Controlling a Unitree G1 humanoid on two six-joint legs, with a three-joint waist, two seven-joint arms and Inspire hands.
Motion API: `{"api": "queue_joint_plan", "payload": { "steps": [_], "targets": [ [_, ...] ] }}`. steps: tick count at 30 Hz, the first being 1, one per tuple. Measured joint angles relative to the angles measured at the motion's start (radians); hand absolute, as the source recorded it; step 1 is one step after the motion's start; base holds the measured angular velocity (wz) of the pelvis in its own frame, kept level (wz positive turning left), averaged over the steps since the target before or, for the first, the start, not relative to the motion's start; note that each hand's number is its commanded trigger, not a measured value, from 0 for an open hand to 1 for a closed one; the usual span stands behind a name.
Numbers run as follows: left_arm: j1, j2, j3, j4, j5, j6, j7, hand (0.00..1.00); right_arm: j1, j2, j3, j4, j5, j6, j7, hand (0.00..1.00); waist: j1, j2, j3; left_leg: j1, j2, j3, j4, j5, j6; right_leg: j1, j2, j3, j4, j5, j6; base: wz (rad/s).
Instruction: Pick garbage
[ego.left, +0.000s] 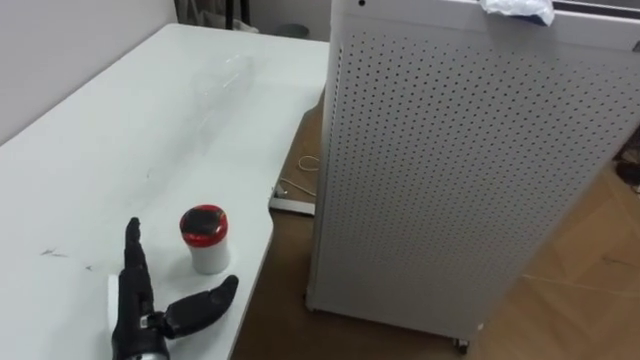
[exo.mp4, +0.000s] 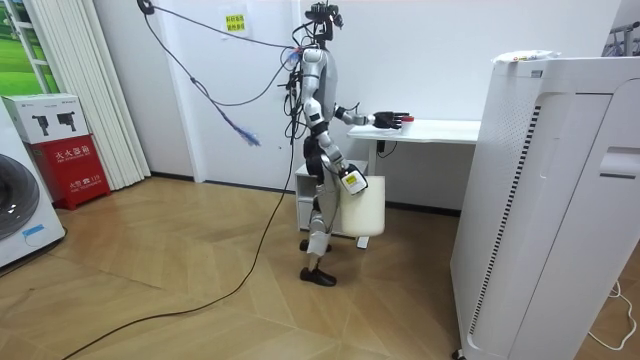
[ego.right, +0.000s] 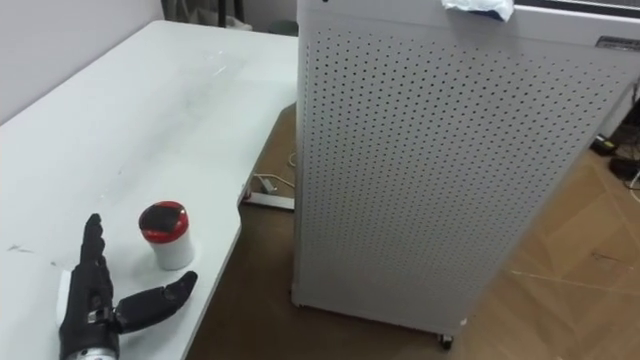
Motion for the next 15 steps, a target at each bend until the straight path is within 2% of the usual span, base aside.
{"api": "queue_joint_plan", "payload": {
  "steps": [6, 9, 15],
  "targets": [
    [-0.045, -0.012, -0.001, 0.025, -0.015, 0.003, -0.002, 0.00, 0.001, -0.001, 0.001, -0.001, 0.000, 0.000, -0.001, 1.00, -0.013, 0.000, -0.0002, 0.004, 0.000, 0.004, -0.002, 0.000, 0.000, -0.001, 0.000, 0.000, -0.004, 0.000, 0.000, -0.01],
    [-0.059, -0.024, -0.004, 0.054, -0.017, 0.034, -0.007, 0.00, 0.005, -0.002, 0.004, 0.000, 0.000, 0.000, -0.001, 1.00, -0.016, 0.000, -0.0003, 0.005, 0.001, 0.007, -0.004, 0.000, 0.000, 0.000, 0.002, 0.007, -0.010, 0.000, 0.000, -0.02],
    [-0.081, -0.030, -0.010, 0.077, -0.031, 0.039, -0.018, 0.00, 0.007, 0.000, 0.019, 0.000, 0.000, 0.000, 0.000, 1.00, -0.019, 0.001, 0.0000, 0.021, 0.003, 0.008, -0.020, 0.000, 0.000, 0.017, 0.006, 0.012, -0.026, 0.002, 0.002, 0.00]
  ]
}}
